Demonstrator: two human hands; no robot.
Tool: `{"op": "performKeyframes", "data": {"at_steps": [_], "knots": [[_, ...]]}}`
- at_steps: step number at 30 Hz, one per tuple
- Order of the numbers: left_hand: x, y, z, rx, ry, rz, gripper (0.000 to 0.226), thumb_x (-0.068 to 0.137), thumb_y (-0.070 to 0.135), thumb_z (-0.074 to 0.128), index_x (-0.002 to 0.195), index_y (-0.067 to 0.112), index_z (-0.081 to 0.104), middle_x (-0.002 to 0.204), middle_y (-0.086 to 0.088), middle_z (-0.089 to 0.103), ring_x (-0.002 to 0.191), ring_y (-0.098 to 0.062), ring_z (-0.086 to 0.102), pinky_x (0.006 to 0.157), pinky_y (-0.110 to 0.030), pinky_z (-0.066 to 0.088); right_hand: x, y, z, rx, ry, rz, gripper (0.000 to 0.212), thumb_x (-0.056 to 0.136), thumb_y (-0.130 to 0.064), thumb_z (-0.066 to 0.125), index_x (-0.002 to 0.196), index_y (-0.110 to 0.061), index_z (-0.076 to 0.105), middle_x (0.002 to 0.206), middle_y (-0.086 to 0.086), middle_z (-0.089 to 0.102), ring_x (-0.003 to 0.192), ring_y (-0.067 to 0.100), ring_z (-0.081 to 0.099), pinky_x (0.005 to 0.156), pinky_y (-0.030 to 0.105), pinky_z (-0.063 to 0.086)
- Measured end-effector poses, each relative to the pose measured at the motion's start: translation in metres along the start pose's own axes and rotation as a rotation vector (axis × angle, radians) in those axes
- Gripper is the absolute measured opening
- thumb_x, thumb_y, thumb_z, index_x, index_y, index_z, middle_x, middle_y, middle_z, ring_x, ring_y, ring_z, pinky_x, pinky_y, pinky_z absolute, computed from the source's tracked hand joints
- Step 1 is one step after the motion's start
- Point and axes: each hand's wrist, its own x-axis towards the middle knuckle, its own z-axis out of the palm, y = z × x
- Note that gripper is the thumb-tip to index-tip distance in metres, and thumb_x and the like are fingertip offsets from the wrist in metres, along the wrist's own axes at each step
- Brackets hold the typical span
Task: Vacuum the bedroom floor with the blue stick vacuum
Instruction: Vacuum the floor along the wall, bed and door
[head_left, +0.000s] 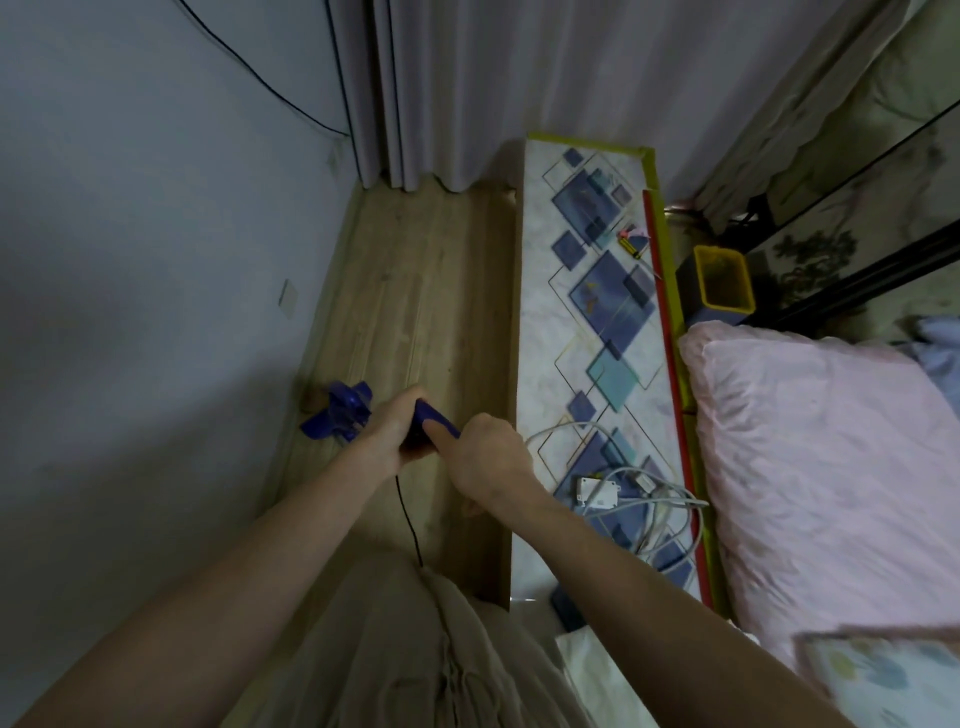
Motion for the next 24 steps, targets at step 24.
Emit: {"op": "performKeyframes", "data": {"at_steps": [24], "knots": [[0.015,0.054,0.056,-0.318,-0.095,-0.005,0.019,0.098,0.024,0.05,0.101,0.006,0.049,0.095,-0.018,0.058,0.08,-0.026,0.061,0.057,-0.035,0.053,0.093,-0.025,-0.099,-0.654,0.091,-0.361,0.062,0.088,-0.07,0.043,0.064,-0.014,0.051,0.059,-0.001,0.052,0.051,0.014,0.048,0.053,0.028,0.04]]}}
